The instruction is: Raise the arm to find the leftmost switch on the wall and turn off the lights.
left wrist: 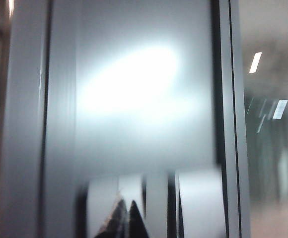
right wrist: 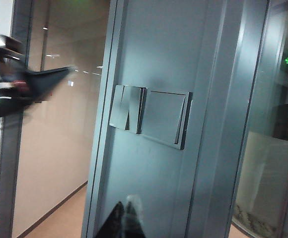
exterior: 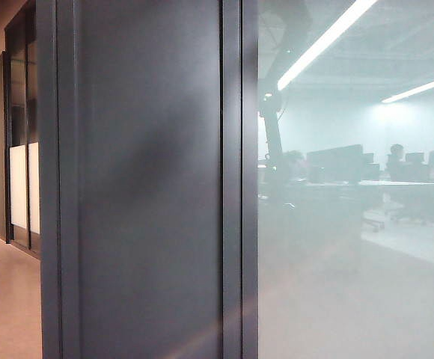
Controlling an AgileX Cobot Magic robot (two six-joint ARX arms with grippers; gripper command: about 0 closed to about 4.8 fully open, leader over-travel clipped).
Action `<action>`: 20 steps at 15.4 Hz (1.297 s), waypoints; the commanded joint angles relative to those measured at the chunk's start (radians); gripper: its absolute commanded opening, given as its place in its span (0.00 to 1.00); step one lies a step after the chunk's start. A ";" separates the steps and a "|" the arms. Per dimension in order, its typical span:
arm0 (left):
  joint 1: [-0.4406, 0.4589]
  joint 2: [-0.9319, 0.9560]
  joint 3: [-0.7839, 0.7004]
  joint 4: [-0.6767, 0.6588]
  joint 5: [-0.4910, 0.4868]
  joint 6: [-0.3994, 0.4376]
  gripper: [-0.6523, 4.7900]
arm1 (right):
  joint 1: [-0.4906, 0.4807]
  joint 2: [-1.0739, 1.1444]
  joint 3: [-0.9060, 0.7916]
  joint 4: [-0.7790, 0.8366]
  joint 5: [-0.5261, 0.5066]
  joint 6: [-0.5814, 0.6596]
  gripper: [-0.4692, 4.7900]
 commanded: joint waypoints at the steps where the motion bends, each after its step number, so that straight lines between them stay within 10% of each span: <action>1: 0.000 -0.101 0.001 -0.332 -0.013 0.136 0.11 | 0.000 -0.011 0.004 0.007 0.002 0.005 0.09; 5: 0.000 -0.256 -0.042 -0.571 -0.037 0.190 0.11 | 0.000 -0.042 0.004 -0.063 0.003 0.005 0.09; 10: 0.000 -0.592 -0.415 -0.470 -0.120 0.192 0.11 | 0.000 -0.140 0.002 -0.373 0.125 -0.087 0.09; 15: 0.000 -0.780 -0.666 -0.472 -0.135 0.154 0.11 | 0.000 -0.347 -0.088 -0.727 0.467 -0.282 0.09; 20: 0.000 -0.922 -0.982 -0.403 -0.127 0.011 0.11 | 0.000 -0.694 -0.438 -0.732 0.711 -0.288 0.09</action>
